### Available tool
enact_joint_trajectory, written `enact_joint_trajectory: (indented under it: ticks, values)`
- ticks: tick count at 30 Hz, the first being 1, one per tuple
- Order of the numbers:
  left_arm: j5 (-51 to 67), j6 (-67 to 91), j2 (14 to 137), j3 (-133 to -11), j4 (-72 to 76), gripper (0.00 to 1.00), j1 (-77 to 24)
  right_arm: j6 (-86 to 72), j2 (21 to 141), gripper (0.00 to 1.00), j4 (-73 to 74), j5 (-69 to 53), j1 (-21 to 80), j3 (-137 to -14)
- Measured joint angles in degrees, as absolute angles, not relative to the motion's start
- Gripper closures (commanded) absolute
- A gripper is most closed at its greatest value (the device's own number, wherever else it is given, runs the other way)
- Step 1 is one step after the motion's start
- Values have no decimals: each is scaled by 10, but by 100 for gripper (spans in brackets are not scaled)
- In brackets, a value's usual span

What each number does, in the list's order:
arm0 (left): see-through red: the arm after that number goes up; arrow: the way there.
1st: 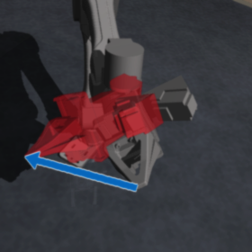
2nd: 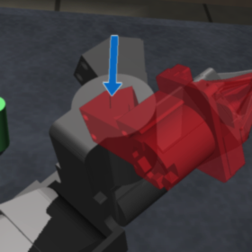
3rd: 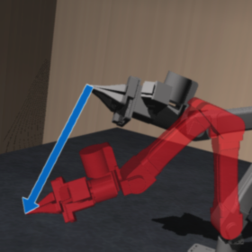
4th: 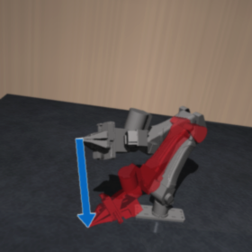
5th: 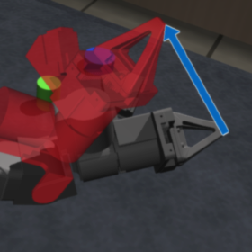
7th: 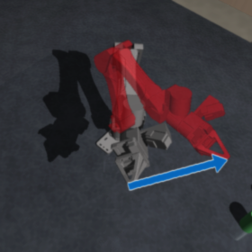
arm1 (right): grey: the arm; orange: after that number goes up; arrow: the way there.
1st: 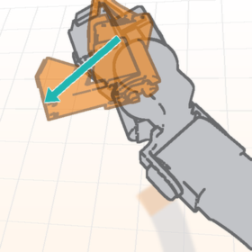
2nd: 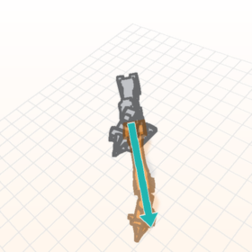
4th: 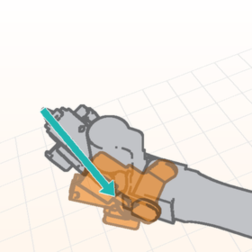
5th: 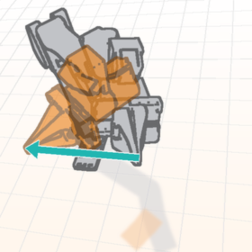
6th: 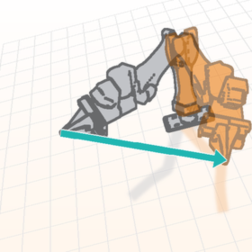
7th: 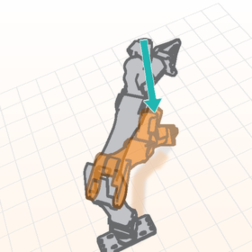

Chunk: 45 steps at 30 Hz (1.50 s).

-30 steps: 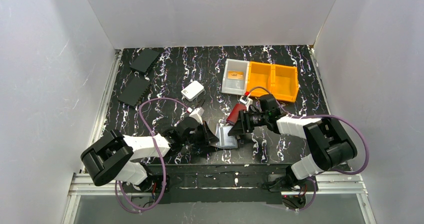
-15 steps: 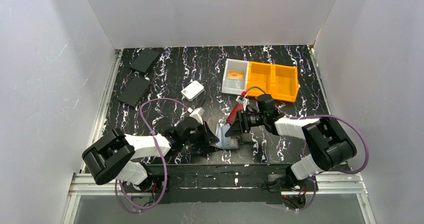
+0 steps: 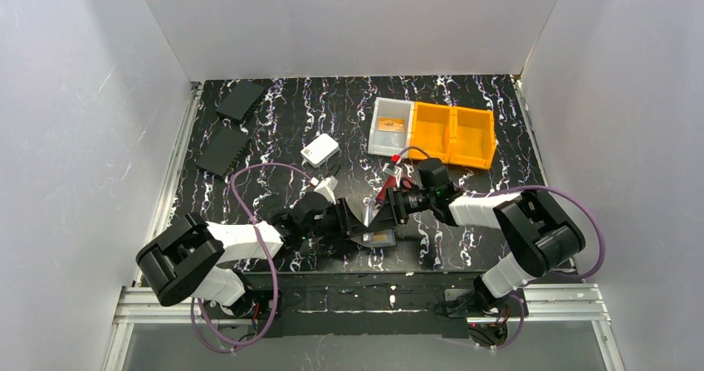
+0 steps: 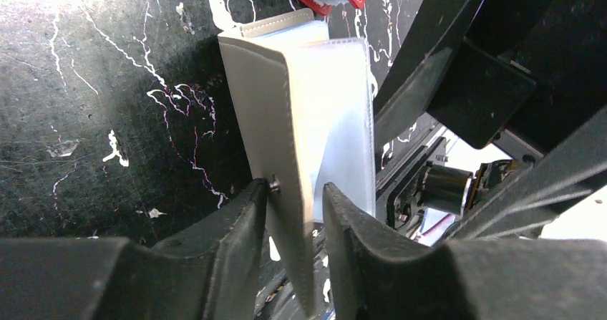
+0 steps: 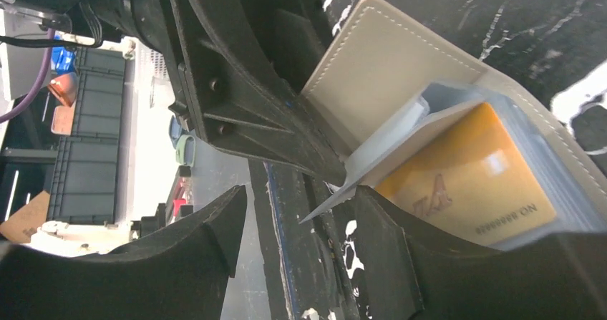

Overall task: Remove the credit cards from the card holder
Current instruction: Remove the credit card from the card holder.

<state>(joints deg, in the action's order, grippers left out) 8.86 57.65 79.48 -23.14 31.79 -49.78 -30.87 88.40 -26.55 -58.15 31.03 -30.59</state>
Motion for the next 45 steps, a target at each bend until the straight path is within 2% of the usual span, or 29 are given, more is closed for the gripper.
enact_joint_trajectory:
  ticks: [5,9,20,34,41,45]
  values:
    - [93,586,795,-231,323,62,-488,-314,903,35,-276,-587,325,-315]
    - [93,593,794,-224,330,51,-480,-313,921,35,-274,-586,326,-322]
    - [89,611,759,-175,328,39,-458,-313,953,37,-272,-595,355,-364]
    - [83,627,710,-139,329,38,-435,-255,990,36,-194,-587,368,-408]
    - [76,631,637,-127,330,39,-429,-255,992,44,-194,-593,380,-411]
    - [74,631,596,-125,326,46,-429,-241,1003,50,-177,-598,391,-430]
